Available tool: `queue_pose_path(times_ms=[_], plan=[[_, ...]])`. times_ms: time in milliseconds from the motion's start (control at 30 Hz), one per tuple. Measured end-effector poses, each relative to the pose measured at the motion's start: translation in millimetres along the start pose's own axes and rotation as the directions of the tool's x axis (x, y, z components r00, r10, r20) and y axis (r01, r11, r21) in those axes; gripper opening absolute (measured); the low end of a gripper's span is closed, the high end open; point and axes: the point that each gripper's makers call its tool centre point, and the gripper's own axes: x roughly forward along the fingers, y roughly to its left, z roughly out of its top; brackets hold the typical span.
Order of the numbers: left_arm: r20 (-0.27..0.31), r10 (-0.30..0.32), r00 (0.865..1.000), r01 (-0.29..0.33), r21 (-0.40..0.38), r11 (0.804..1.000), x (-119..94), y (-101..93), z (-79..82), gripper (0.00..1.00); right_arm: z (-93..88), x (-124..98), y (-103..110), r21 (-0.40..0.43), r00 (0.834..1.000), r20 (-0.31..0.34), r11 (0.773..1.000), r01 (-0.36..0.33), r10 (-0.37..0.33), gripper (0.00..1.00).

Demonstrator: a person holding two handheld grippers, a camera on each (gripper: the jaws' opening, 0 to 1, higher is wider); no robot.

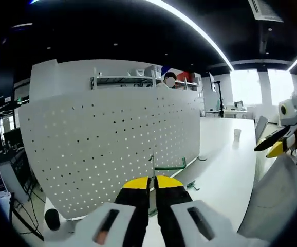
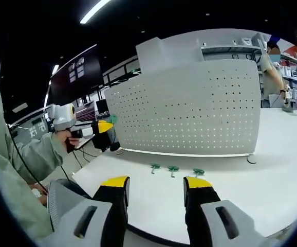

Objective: Insert the hook assembly into the mounting plate slot until the hook locks in place.

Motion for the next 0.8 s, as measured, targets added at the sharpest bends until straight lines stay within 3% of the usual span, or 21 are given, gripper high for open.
queue_pose_path(times_ms=[200, 433, 800], plan=[[0.022, 0.0, 1.0, 0.0, -0.007, 1.0, -6.5, -4.2, 6.4, 0.03, 4.6, 1.3, 5.9, -0.007, 1.0, 0.01, 1.0, -0.012, 0.012, 0.4], [0.033, -0.001, 0.999, 0.003, -0.061, 0.998, -15.3, -12.4, 4.2, 0.03, 11.9, 1.7, 13.7, 0.003, 0.999, 0.027, 0.999, -0.033, 0.033, 0.39], [0.059, -0.011, 0.998, 0.016, -0.079, 0.997, -22.0, -24.7, 4.6, 0.03, 19.4, 7.2, 27.0, -0.011, 0.997, 0.043, 0.998, -0.061, 0.062, 0.38]])
